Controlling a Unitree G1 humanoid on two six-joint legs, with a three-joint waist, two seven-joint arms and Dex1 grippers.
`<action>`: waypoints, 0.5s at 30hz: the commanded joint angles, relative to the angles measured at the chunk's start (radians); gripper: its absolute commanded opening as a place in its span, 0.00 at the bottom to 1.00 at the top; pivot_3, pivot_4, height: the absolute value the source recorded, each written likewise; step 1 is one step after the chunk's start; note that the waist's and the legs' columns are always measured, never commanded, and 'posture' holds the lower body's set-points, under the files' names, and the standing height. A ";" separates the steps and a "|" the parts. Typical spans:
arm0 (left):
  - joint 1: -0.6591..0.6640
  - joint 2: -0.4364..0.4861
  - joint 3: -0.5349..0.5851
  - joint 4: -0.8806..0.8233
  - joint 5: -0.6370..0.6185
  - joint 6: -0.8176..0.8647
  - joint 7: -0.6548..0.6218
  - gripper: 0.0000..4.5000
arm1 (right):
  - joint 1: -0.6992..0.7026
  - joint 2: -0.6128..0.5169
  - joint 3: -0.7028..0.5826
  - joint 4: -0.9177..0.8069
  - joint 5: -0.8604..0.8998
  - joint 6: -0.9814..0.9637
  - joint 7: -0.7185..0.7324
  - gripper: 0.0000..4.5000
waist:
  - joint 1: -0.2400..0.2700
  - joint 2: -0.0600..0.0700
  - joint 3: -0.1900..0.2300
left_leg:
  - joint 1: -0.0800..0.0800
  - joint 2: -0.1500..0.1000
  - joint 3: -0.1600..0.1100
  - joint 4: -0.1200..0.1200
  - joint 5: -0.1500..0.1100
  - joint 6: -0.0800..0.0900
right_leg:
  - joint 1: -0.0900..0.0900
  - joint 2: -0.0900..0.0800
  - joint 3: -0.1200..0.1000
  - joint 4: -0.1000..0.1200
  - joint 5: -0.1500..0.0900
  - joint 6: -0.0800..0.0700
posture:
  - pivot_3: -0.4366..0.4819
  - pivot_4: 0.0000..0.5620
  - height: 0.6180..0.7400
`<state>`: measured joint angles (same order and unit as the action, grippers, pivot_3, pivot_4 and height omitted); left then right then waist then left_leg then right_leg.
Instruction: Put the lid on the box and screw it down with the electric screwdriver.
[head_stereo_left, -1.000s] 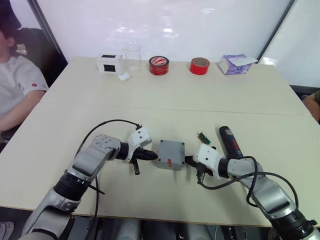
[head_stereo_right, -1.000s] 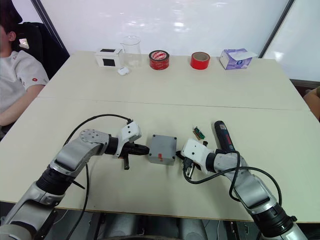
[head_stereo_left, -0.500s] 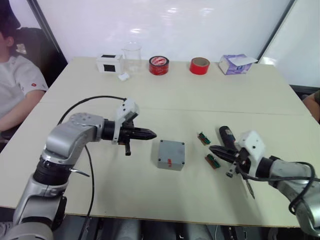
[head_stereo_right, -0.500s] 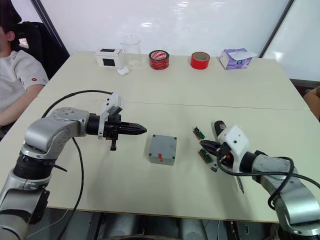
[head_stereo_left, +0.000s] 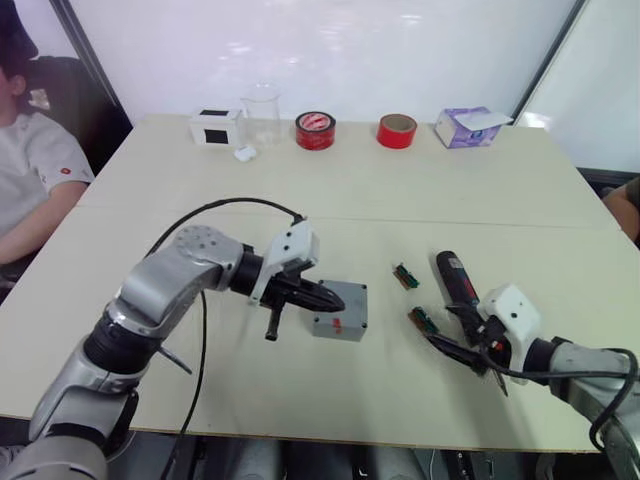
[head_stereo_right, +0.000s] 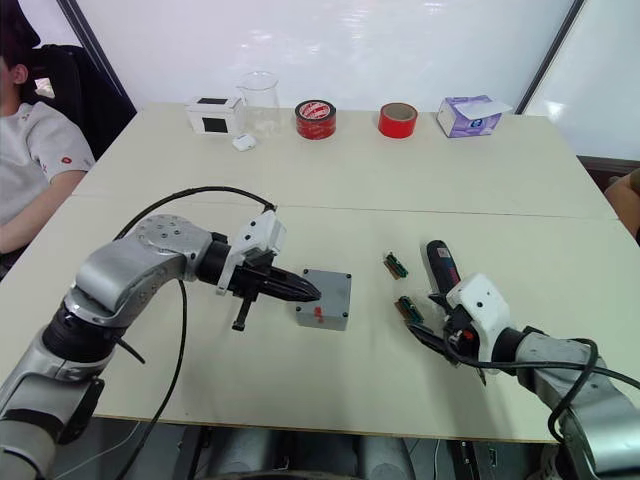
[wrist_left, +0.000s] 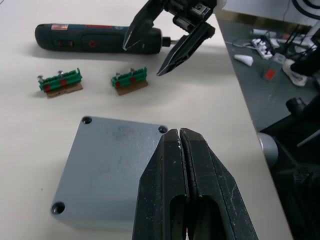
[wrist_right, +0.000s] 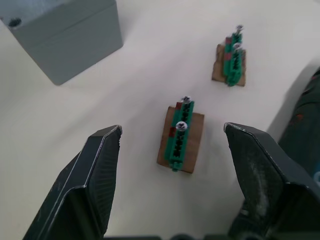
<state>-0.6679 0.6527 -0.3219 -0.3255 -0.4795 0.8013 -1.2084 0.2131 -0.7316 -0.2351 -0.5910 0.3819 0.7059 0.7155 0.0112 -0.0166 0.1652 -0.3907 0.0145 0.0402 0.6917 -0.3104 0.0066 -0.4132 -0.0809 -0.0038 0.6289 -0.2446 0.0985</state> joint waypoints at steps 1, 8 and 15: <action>0.006 0.010 0.004 -0.038 0.000 -0.015 0.006 0.00 | -0.025 -0.002 0.005 0.022 -0.024 -0.048 -0.017 0.45 | 0.001 0.000 0.000 | 0.000 0.000 0.000 0.000 0.000 0.000 | 0.000 0.000 0.000 0.000 0.000 0.000 | 0.48 0.27 1.00; 0.020 0.015 0.016 -0.057 -0.016 -0.002 0.034 0.00 | -0.041 0.002 0.037 0.051 -0.037 -0.071 -0.025 0.18 | 0.001 0.000 0.000 | 0.000 0.000 0.000 0.000 0.000 0.000 | 0.000 0.000 0.000 0.000 0.000 0.000 | 0.48 0.27 1.00; 0.033 0.027 0.018 -0.058 -0.018 -0.005 0.046 0.00 | -0.037 -0.001 0.047 0.039 -0.029 -0.068 -0.020 0.18 | 0.000 0.000 0.000 | 0.000 0.000 0.000 0.000 0.000 0.000 | 0.000 0.000 0.000 0.000 0.000 0.000 | 0.48 0.27 1.00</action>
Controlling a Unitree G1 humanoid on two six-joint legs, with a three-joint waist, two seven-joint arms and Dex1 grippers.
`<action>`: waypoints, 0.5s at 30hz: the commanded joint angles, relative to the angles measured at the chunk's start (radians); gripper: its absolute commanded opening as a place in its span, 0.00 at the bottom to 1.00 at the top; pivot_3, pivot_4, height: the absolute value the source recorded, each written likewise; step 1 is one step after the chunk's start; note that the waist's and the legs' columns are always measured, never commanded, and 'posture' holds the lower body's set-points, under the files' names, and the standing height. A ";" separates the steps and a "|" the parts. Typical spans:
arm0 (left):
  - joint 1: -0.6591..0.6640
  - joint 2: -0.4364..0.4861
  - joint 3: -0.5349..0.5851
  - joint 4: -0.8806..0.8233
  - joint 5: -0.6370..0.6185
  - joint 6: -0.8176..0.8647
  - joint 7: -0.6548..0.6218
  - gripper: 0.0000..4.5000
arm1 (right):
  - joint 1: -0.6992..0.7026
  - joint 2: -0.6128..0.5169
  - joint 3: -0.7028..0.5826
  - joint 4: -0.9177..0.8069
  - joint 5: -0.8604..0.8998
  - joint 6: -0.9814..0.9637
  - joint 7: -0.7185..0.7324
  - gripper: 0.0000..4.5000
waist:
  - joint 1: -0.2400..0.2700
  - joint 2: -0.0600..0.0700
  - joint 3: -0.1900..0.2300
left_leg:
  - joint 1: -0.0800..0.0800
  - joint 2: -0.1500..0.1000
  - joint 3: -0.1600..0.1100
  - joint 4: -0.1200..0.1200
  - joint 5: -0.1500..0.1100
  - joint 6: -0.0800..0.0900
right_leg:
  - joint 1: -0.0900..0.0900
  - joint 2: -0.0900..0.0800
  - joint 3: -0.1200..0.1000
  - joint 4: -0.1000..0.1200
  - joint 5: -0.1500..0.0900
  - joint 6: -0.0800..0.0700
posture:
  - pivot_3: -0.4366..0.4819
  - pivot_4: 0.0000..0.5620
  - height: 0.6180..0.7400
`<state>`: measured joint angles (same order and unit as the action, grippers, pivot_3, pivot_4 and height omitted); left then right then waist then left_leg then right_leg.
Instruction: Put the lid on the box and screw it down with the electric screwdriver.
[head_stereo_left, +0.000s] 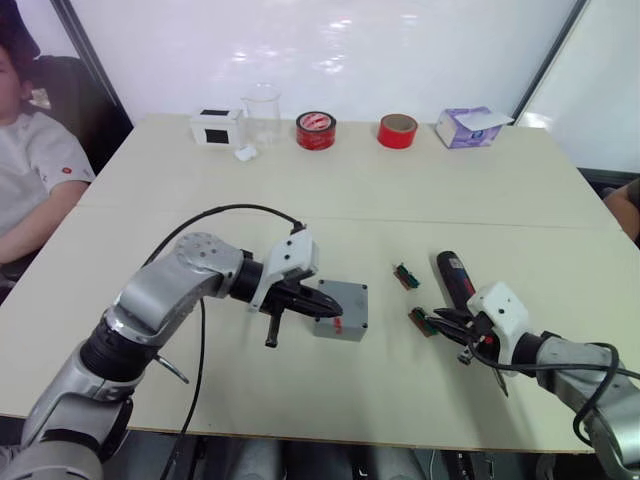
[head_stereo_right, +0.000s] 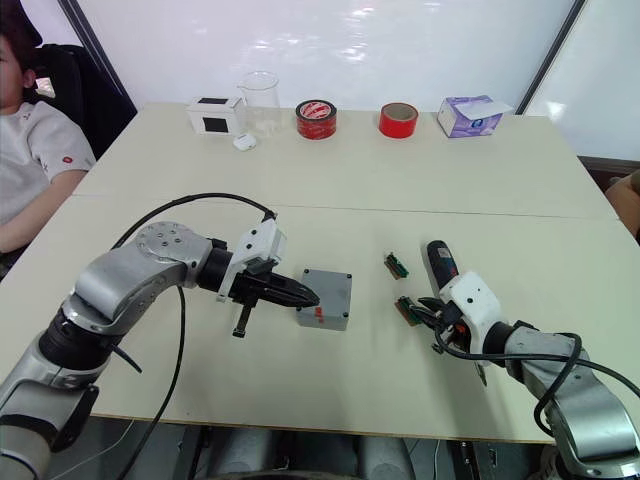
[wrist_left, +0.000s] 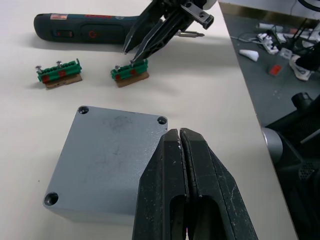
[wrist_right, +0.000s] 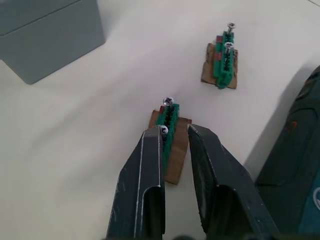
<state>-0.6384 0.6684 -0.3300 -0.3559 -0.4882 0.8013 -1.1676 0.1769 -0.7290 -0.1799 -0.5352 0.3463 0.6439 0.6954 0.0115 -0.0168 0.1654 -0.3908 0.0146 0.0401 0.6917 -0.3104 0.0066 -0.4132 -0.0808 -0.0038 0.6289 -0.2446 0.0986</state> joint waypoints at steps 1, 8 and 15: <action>0.005 0.012 0.026 -0.028 -0.010 -0.005 0.007 0.00 | 0.000 -0.005 -0.012 -0.017 0.003 -0.011 -0.003 0.18 | 0.000 0.000 0.000 | 0.000 0.000 0.000 0.000 0.000 0.000 | 0.000 0.000 0.000 0.000 0.000 0.000 | 0.48 0.27 1.00; 0.008 0.007 0.015 -0.030 -0.006 -0.007 0.021 0.00 | 0.008 -0.009 -0.020 -0.024 0.010 -0.005 -0.001 0.18 | 0.001 0.000 0.000 | 0.000 0.000 0.000 0.000 0.000 0.000 | 0.000 0.000 0.000 0.000 0.000 0.000 | 0.48 0.27 1.00; 0.007 0.010 0.009 -0.026 0.000 -0.014 0.021 0.00 | 0.004 -0.006 -0.011 -0.011 0.002 -0.010 -0.006 0.08 | 0.000 0.000 0.000 | 0.000 0.000 0.000 0.000 0.000 0.000 | 0.000 0.000 0.000 0.000 0.000 0.000 | 0.48 0.27 1.00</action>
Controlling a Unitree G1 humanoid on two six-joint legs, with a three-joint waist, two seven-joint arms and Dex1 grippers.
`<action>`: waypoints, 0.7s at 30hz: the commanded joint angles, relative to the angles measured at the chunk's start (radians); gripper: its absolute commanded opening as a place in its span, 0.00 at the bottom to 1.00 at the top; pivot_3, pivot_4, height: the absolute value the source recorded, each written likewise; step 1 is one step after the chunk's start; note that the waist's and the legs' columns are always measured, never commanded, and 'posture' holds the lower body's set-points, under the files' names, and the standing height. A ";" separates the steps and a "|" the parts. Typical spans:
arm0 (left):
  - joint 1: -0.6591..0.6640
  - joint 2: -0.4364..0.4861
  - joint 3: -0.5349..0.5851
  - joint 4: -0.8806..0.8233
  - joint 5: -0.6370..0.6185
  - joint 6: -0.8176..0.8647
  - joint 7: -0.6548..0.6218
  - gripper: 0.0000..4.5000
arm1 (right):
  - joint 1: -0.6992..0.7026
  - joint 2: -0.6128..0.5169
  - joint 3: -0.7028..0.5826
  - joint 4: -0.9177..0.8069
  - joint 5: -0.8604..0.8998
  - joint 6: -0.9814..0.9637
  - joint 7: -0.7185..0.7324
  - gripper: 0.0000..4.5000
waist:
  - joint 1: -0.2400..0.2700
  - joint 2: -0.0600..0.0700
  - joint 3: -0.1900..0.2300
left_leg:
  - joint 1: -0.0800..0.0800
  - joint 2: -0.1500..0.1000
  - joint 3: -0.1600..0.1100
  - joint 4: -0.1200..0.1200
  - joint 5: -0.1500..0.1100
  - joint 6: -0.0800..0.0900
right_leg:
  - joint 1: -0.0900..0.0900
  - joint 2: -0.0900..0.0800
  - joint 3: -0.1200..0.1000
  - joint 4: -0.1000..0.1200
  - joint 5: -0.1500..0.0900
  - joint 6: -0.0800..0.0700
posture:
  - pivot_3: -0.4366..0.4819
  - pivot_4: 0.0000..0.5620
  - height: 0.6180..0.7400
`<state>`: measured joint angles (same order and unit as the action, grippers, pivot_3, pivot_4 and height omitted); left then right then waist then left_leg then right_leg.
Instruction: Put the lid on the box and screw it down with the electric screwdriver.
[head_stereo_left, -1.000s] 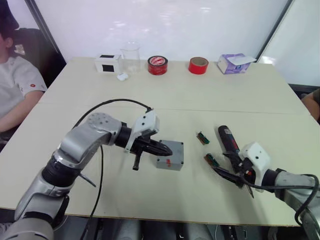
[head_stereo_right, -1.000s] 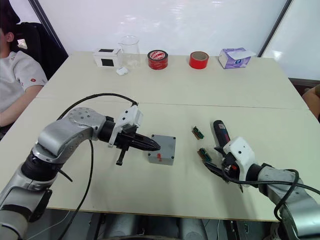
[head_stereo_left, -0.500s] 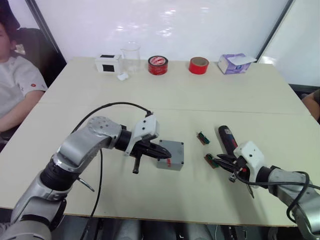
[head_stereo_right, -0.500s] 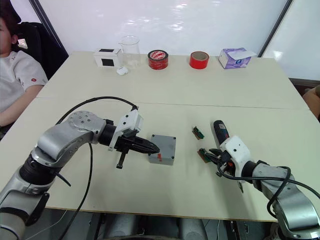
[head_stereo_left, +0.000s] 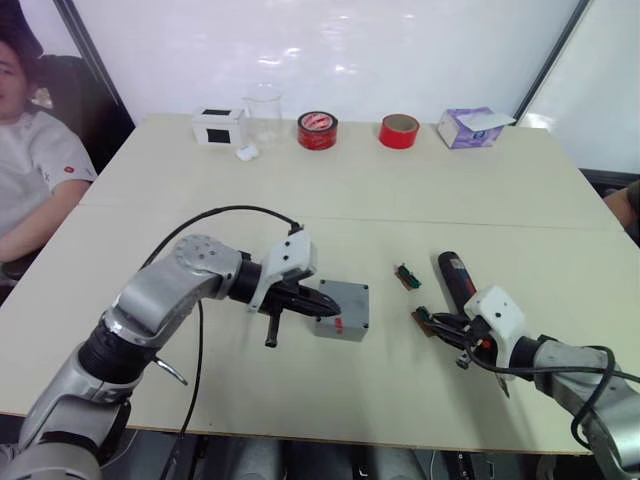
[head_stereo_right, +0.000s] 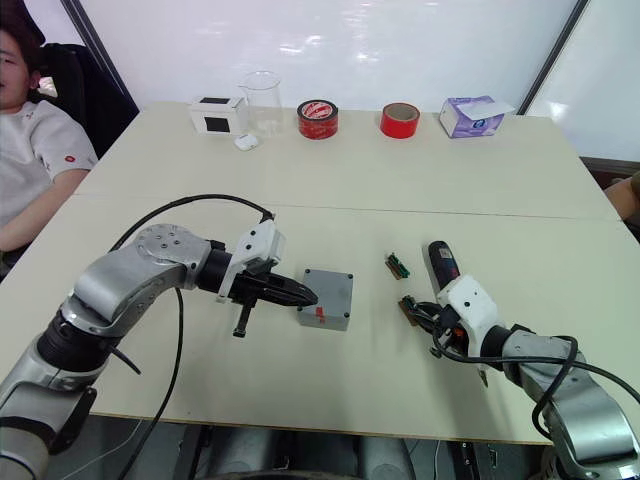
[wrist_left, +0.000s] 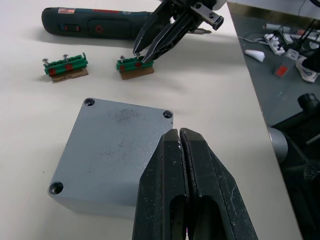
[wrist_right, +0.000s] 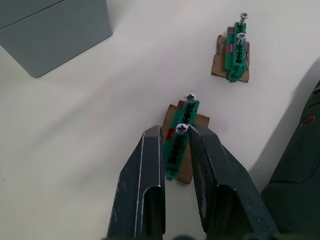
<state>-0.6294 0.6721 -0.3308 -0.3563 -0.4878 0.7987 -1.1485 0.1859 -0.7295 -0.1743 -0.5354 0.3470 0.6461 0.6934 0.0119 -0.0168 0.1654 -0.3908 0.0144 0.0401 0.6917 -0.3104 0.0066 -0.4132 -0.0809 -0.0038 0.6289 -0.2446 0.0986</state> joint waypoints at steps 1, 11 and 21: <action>-0.001 0.007 0.010 -0.027 0.000 -0.011 0.002 0.00 | -0.005 -0.005 -0.016 -0.010 0.000 -0.013 -0.005 0.02 | 0.000 0.000 0.000 | 0.000 0.000 0.000 0.000 0.000 0.000 | 0.000 0.000 0.000 0.000 0.000 0.000 | 0.48 0.27 1.00; 0.009 0.012 0.017 -0.015 0.003 -0.011 0.007 0.00 | -0.017 0.004 -0.017 -0.006 0.000 -0.016 -0.019 0.01 | 0.000 0.000 0.000 | 0.000 0.000 0.000 0.000 0.000 0.000 | 0.000 0.000 0.000 0.000 0.000 0.000 | 0.48 0.27 1.00; 0.010 -0.002 0.113 0.091 -0.033 0.021 0.055 0.00 | -0.051 0.022 -0.105 -0.064 0.105 0.023 -0.025 0.01 | 0.000 0.000 0.000 | 0.000 0.000 0.000 0.000 0.000 0.000 | 0.000 0.000 0.000 0.000 0.000 0.000 | 0.48 0.27 1.00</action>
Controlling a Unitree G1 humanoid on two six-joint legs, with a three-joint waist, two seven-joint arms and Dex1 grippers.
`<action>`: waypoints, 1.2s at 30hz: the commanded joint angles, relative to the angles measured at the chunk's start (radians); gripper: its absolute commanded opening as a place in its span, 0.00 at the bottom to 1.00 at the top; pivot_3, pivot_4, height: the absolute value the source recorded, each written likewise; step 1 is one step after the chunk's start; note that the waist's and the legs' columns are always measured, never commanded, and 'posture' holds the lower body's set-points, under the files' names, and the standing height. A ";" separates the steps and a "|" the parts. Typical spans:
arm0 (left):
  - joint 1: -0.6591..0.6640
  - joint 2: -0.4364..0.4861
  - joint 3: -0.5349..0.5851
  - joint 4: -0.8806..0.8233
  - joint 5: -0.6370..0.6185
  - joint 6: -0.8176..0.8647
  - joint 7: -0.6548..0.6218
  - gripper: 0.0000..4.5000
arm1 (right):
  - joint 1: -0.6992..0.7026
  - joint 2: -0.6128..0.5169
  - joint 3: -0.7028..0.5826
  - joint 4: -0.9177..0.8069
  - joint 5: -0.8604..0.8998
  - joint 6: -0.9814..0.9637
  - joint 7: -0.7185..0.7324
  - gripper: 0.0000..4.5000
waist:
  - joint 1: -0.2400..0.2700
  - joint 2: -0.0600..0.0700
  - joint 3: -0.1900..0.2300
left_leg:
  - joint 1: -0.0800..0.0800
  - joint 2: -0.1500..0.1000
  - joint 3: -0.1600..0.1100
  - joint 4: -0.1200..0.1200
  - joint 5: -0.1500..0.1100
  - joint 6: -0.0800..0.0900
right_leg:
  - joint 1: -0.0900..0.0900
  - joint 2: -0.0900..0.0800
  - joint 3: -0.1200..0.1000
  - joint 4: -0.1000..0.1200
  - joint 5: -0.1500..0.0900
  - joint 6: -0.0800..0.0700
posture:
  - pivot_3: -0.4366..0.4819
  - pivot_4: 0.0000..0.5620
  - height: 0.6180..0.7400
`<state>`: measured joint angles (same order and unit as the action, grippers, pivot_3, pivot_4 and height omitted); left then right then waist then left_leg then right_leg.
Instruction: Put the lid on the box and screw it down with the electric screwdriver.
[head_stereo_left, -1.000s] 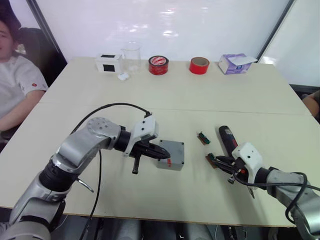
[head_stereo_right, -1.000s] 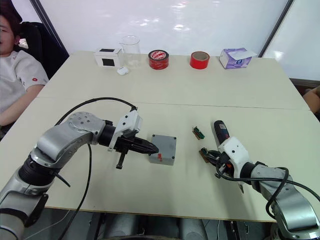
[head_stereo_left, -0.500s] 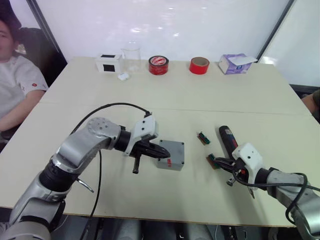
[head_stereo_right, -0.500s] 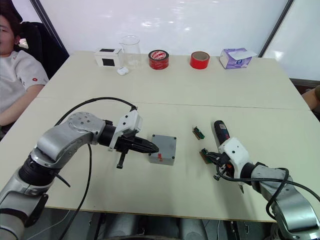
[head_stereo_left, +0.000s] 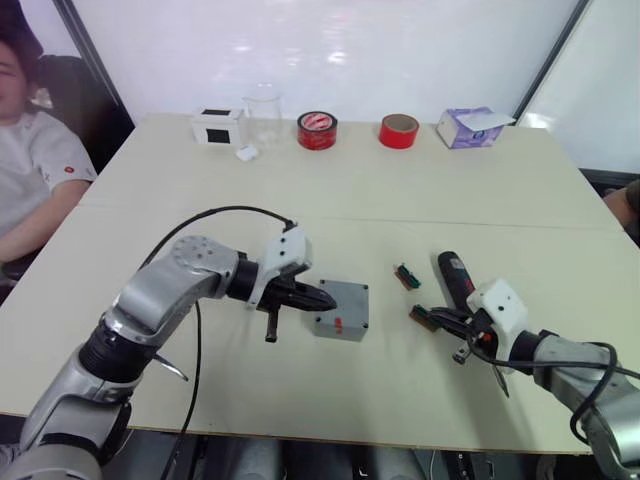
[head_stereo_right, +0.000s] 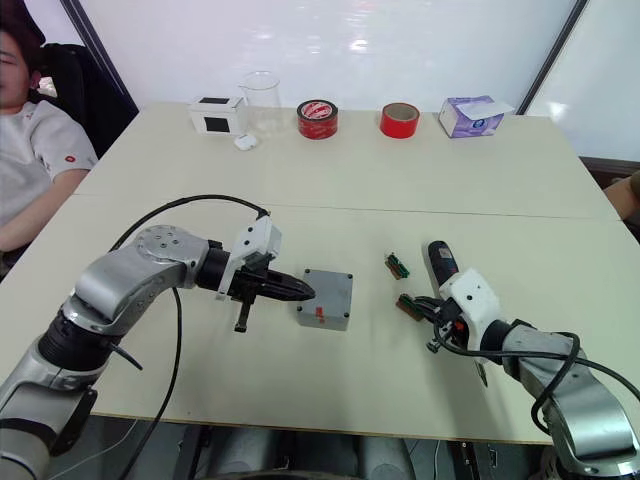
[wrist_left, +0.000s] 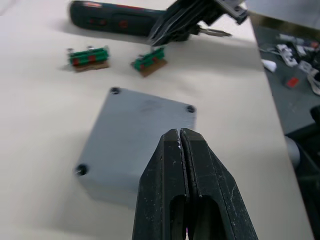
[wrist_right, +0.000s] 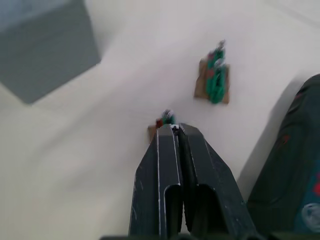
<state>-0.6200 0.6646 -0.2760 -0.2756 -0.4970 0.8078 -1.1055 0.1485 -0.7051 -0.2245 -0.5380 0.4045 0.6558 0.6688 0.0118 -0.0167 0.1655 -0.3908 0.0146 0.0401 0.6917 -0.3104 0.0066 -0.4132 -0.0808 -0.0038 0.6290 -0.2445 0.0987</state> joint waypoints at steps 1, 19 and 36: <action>0.005 0.011 0.071 0.018 -0.025 0.016 0.017 0.00 | -0.026 -0.004 -0.064 -0.077 0.065 0.021 -0.002 0.01 | 0.000 0.000 0.000 | 0.000 0.000 0.000 0.000 0.000 0.000 | 0.000 0.000 0.000 0.000 0.000 0.000 | 0.48 0.27 1.00; 0.170 0.113 0.216 -0.104 -0.099 0.126 0.115 0.00 | -0.346 0.110 0.256 0.003 0.060 0.025 -0.041 0.01 | 0.000 0.000 0.001 | 0.000 0.001 0.000 -0.002 0.000 0.000 | -0.001 -0.002 0.000 0.000 0.000 0.000 | 0.48 0.27 1.00; 0.162 0.110 0.195 -0.103 -0.112 0.125 0.146 0.00 | -0.301 0.091 0.208 -0.005 0.073 0.001 -0.008 0.01 | -0.001 0.000 0.001 | 0.000 0.001 0.000 -0.002 0.000 0.000 | -0.001 -0.001 0.000 0.000 0.000 0.000 | 0.48 0.27 1.00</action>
<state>-0.4405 0.7746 -0.0909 -0.3651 -0.6019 0.9500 -0.9576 -0.1525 -0.6094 0.0184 -0.4967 0.4566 0.6586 0.6640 0.0107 -0.0168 0.1665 -0.3912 0.0153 0.0404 0.6899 -0.3104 0.0065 -0.4147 -0.0817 -0.0038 0.6292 -0.2444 0.0987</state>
